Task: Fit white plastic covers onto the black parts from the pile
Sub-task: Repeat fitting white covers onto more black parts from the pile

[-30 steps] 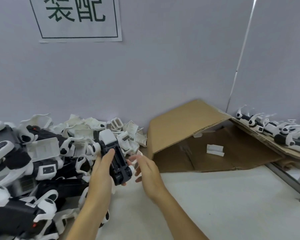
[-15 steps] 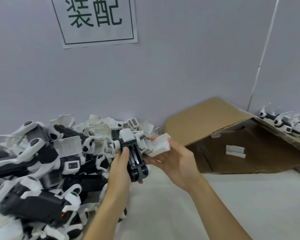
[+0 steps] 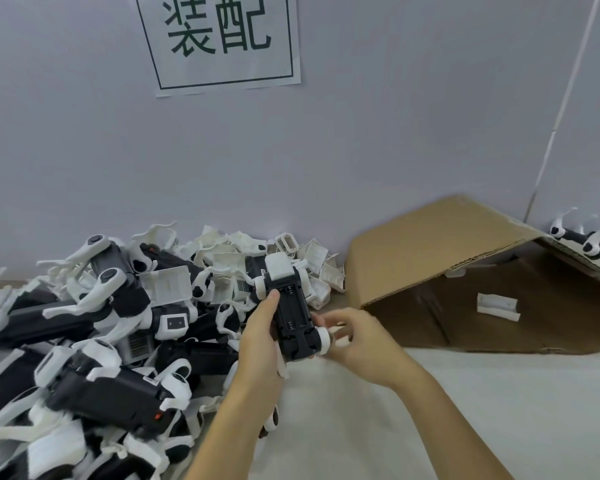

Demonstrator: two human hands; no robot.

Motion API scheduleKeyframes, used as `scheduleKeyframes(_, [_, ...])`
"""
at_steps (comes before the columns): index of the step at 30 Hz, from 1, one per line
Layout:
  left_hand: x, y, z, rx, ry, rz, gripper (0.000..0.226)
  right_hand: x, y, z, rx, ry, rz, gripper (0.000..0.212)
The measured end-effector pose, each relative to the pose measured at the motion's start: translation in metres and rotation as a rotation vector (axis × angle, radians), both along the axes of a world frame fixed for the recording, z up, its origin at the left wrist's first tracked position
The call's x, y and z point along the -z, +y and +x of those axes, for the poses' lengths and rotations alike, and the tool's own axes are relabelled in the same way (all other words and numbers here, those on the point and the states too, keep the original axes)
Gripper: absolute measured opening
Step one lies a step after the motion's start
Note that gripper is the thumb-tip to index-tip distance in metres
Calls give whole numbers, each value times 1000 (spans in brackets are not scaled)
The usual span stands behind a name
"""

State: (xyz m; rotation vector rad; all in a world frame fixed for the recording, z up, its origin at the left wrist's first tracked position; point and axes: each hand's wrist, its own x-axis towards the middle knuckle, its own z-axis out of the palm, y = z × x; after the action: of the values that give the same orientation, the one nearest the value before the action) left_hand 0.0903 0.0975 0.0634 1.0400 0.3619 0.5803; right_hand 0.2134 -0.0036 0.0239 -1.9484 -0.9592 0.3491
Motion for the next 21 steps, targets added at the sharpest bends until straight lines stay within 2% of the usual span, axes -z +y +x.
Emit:
scheduleKeyframes(2, [0,0,0,-2,7,8,41,1,0,-6,-75,-59,-175,31])
scheduleKeyframes(4, [0,0,0,-21,-16,-18,40,-1,0,-8,-109,-85,-261,29])
scheduleKeyframes(6, [0,0,2,-53,-61,-109,38,-6,0,-8,-123,-143,-310,35])
scheduleKeyframes(8, [1,1,5,-100,-75,-132,39,-16,-3,-7,-163,-136,-242,47])
scheduleKeyframes(12, [4,3,8,-205,-42,15,32,-38,-4,-17,-249,-35,-5,75])
scheduleKeyframes(17, [9,2,10,-174,-32,111,25,-30,17,-32,-141,-147,222,57])
scheduleKeyframes(21, [10,6,10,-147,-71,104,25,-22,21,-34,-74,-139,312,45])
